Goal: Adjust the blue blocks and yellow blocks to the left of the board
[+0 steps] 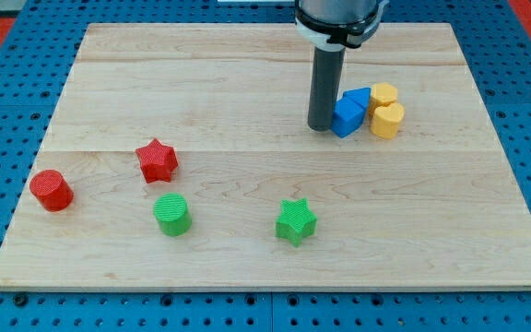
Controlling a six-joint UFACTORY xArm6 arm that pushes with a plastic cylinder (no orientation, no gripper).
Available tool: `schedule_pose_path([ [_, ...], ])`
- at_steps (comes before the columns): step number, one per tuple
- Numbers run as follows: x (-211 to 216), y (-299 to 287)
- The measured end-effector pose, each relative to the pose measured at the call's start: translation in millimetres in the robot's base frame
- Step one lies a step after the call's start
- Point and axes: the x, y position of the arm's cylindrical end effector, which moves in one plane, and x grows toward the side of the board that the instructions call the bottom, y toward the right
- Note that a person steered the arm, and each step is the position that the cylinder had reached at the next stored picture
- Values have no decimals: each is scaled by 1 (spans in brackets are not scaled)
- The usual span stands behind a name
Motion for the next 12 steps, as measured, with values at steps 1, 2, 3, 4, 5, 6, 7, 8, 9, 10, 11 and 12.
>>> schedule_pose_path([
  [1,0,17],
  [2,0,42],
  [3,11,49],
  [4,44,63],
  [5,30,122],
  [6,3,115],
  [7,-4,77],
  [8,1,127],
  [9,-41,178],
  [10,-48,146],
  [11,-32,94],
  [12,-70,115],
])
